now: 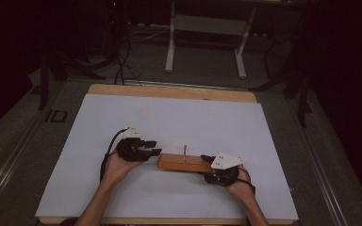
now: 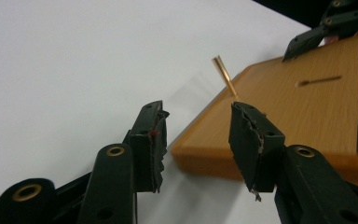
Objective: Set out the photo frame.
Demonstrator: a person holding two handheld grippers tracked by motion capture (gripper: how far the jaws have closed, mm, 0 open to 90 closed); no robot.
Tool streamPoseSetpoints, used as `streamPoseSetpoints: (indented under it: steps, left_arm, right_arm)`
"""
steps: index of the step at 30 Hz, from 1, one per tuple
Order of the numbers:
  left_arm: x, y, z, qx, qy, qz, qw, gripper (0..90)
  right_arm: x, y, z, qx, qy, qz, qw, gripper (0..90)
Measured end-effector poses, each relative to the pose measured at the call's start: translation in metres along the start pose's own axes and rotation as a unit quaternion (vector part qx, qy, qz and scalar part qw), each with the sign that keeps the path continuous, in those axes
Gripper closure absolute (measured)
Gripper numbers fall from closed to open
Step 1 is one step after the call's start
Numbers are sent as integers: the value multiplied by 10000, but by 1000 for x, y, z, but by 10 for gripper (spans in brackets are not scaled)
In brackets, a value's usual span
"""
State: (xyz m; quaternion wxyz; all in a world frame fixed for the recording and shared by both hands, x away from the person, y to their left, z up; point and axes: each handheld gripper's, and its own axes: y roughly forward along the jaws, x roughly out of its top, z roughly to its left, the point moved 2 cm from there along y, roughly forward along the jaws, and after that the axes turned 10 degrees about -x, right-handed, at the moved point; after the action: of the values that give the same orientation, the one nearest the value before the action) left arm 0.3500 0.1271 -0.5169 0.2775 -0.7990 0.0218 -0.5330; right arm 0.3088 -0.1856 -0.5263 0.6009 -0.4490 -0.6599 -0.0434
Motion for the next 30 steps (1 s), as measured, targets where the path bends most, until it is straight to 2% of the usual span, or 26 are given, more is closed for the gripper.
streamPoseSetpoints:
  steps: [4, 8, 12, 15, 17, 20, 27, 30]
  left_arm:
    - [-5, -5, -5, 202, 41, 133, 9997, 512]
    - [-11, -10, -12, 373, 189, 106, 9991, 456]
    - [-15, -12, -18, 406, 348, 163, 9984, 435]
    - [-16, -9, -24, 402, 563, 260, 9973, 414]
    - [-16, -7, -25, 507, 626, 267, 9964, 406]
    - [-16, -5, -25, 463, 659, 305, 9963, 399]
    - [-21, 2, -32, 463, 878, 700, 9926, 389]
    - [-18, 9, -36, 452, 1000, 686, 9916, 379]
  right_arm:
    - [0, -1, -1, -12, 27, -12, 10000, 501]
    - [-1, -3, -4, -31, 97, -33, 9999, 500]
    - [-1, -5, -7, -46, 145, -68, 9999, 501]
    - [-1, -7, -10, -77, 195, -104, 9997, 503]
    - [-1, -8, -11, -97, 205, -108, 9997, 498]
    - [-2, -9, -13, -126, 215, -91, 9996, 487]
    - [-3, -10, -16, -155, 283, -123, 9994, 488]
    - [-3, -11, -17, -171, 336, -126, 9992, 490]
